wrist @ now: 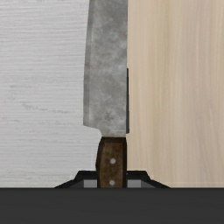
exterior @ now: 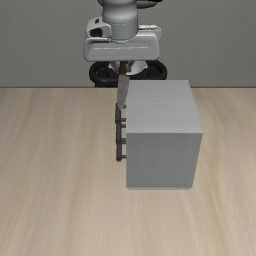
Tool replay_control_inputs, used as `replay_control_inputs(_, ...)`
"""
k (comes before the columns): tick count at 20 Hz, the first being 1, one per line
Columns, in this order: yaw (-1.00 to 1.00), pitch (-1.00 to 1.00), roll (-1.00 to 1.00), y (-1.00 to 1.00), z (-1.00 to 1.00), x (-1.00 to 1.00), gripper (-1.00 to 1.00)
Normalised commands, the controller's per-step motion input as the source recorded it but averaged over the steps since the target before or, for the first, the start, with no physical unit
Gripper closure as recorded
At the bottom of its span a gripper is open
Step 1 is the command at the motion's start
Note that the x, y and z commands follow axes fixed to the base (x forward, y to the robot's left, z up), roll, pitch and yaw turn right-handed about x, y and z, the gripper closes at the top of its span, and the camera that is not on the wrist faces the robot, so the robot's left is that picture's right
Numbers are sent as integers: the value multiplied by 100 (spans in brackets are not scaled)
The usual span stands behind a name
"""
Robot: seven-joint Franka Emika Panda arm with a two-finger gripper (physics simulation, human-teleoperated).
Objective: Pick up the knife and place it on the top of the cabinet
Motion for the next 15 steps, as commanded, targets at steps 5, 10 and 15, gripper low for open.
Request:
replay_control_inputs(5, 0, 0, 0, 100, 0, 0, 100)
replay_control_inputs(10, 0, 0, 0, 20, 0, 0, -100)
replay_control_inputs(15, 0, 0, 0, 0, 0, 0, -100)
